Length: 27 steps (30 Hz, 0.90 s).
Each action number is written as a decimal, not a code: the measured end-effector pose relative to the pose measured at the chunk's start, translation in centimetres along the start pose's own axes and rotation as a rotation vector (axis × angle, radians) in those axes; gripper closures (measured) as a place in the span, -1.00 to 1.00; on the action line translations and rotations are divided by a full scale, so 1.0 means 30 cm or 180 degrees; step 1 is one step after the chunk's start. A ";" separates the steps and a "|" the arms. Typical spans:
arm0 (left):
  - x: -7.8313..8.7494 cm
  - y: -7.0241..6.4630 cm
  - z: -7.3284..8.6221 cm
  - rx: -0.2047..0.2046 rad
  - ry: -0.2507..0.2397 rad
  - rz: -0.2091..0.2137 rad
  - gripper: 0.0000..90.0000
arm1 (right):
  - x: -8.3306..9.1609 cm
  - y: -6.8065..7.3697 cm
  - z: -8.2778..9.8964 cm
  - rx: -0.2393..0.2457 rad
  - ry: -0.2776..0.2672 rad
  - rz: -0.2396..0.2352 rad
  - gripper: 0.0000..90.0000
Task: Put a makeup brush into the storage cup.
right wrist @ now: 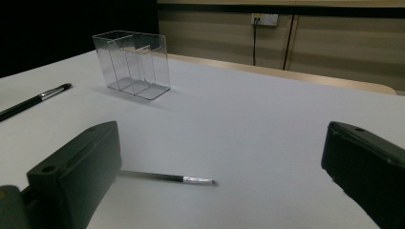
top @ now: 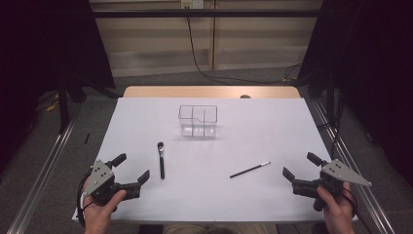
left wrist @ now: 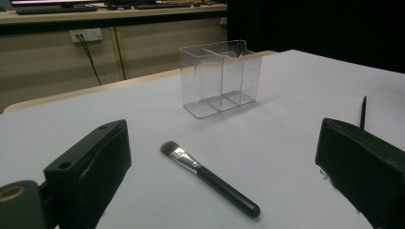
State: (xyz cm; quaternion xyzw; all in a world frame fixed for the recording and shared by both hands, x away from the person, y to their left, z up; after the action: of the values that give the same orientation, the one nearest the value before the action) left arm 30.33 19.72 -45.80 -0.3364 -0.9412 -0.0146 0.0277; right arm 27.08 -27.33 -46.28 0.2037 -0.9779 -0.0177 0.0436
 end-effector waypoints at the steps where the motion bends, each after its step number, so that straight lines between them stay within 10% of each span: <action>1: 0.000 -0.001 0.001 0.0007 0.0010 0.0001 -0.90 | 0.000 0.000 0.000 0.0004 -0.0001 -0.0005 -1.00; 27: -0.043 -0.007 0.022 0.0086 0.0219 0.0018 -0.90 | -0.013 0.018 0.023 -0.0029 0.0082 -0.0094 -1.00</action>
State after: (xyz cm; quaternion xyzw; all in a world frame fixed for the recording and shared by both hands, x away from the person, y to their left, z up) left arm 31.17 18.77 -46.54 -0.3380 -0.9388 -0.0133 0.0646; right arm 27.15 -26.68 -46.96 0.2182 -0.9740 -0.0203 0.0568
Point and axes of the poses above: each handheld gripper's, and its own axes: x roughly backward along the jaws, z roughly out of its underside, y roughly to its left, the point moved 9 cm from there along -x, roughly forward along the jaws, and after that the axes turned 11 degrees about -y, right-handed, at the moved point
